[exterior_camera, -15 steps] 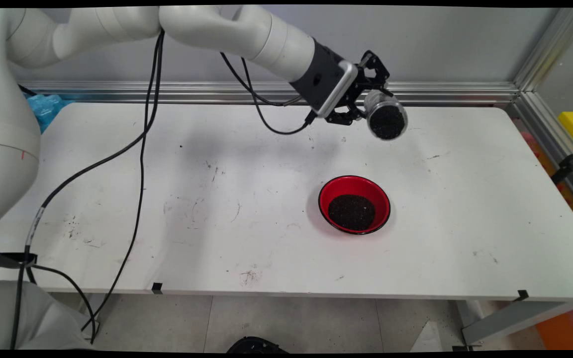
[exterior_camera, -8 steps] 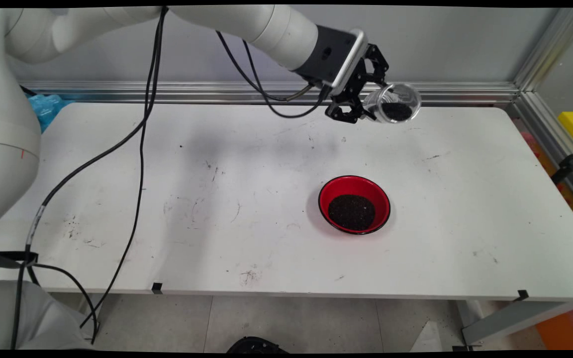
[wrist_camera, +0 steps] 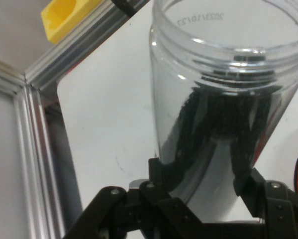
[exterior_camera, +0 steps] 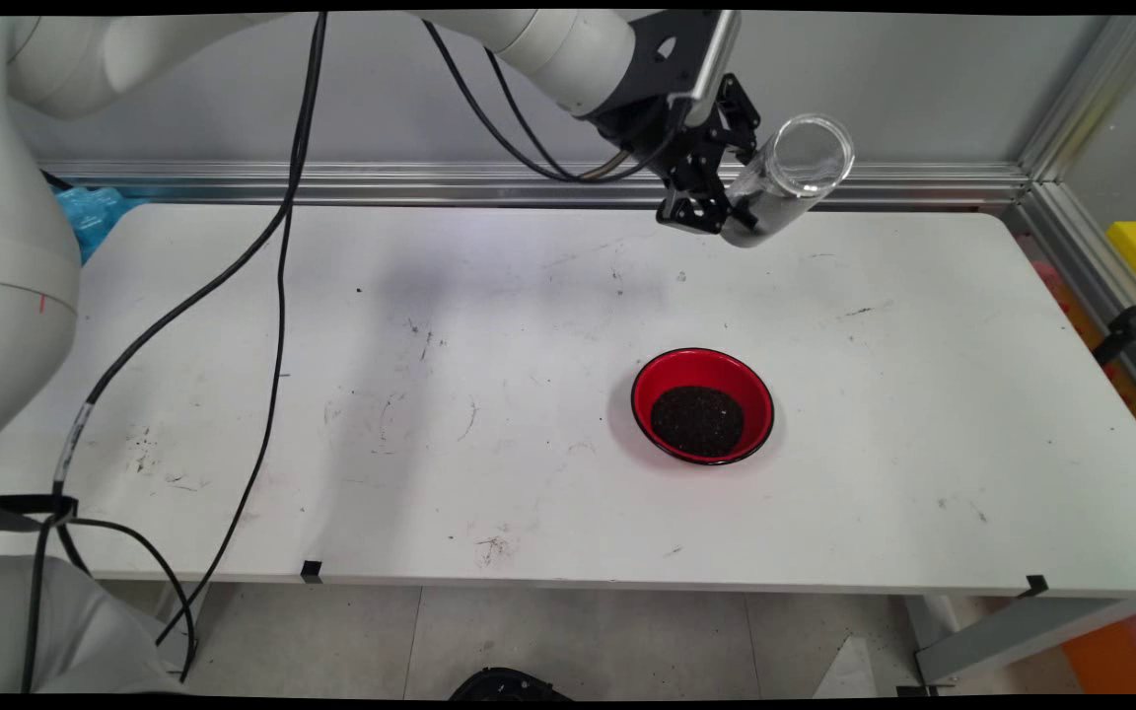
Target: Pour the black seasoning powder in the red bowl
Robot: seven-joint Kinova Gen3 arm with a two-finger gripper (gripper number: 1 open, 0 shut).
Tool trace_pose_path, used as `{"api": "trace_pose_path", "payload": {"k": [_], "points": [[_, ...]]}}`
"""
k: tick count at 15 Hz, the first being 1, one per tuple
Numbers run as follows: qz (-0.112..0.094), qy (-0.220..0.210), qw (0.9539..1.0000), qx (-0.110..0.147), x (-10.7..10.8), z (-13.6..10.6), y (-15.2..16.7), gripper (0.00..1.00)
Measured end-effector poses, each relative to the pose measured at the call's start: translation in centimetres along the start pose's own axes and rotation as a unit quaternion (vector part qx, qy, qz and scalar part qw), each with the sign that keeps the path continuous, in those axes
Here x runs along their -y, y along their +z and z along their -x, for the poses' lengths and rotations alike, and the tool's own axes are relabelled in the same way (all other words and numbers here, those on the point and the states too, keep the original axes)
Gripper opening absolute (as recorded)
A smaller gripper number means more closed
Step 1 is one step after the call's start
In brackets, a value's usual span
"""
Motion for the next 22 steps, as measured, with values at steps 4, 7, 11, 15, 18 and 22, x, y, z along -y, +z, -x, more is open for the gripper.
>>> {"api": "trace_pose_path", "payload": {"k": [4, 7, 11, 15, 18, 22], "points": [[0.012, -0.071, 0.9974, -0.002, 0.3, 0.5, 0.4, 0.0], [0.015, -0.113, 0.9935, -0.003, 0.4, 1.2, 0.9, 0.0], [0.018, -0.173, 0.9848, -0.006, 0.2, 2.6, 2.0, 0.0], [0.024, -0.222, 0.9746, -0.017, -0.2, 4.2, 3.5, 0.0], [0.026, -0.24, 0.9701, -0.023, -0.5, 5.0, 4.3, 0.0], [0.029, -0.259, 0.9649, -0.033, -1.1, 6.8, 5.7, 0.0]]}}
